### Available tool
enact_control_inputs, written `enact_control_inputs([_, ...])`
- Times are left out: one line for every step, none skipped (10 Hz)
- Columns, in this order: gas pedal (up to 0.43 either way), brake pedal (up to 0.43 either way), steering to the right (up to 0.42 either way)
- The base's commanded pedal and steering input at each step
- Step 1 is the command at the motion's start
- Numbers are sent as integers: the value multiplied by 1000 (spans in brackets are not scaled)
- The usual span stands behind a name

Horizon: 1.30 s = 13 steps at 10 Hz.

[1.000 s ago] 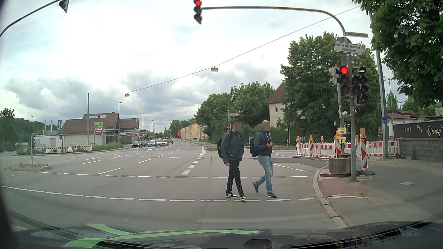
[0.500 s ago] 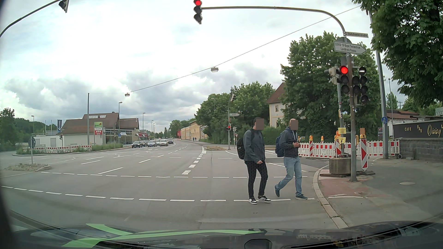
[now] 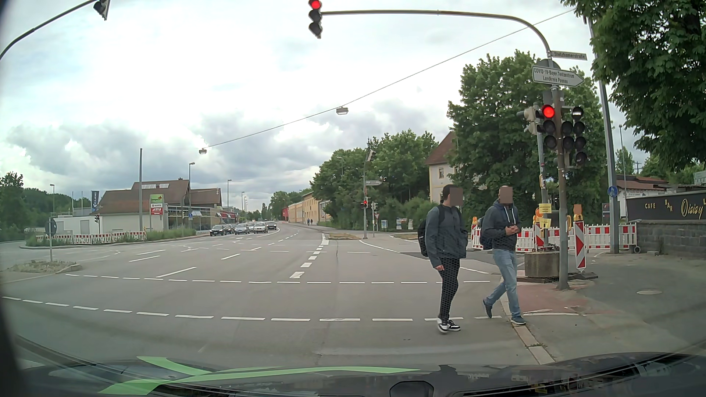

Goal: Follow the waypoints while adhering to traffic rules and regulations

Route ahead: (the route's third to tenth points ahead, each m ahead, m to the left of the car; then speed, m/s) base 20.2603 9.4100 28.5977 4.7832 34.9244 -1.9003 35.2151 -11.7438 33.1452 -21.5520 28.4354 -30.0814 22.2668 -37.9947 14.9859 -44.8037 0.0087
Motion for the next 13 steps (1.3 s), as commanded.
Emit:
enact_control_inputs([0,207,-4])
enact_control_inputs([0,207,-4])
enact_control_inputs([0,207,-4])
enact_control_inputs([0,207,-5])
enact_control_inputs([0,207,-4])
enact_control_inputs([0,207,-4])
enact_control_inputs([0,207,-4])
enact_control_inputs([0,201,-4])
enact_control_inputs([0,207,-4])
enact_control_inputs([0,201,-4])
enact_control_inputs([0,201,-4])
enact_control_inputs([0,201,-4])
enact_control_inputs([0,201,-5])
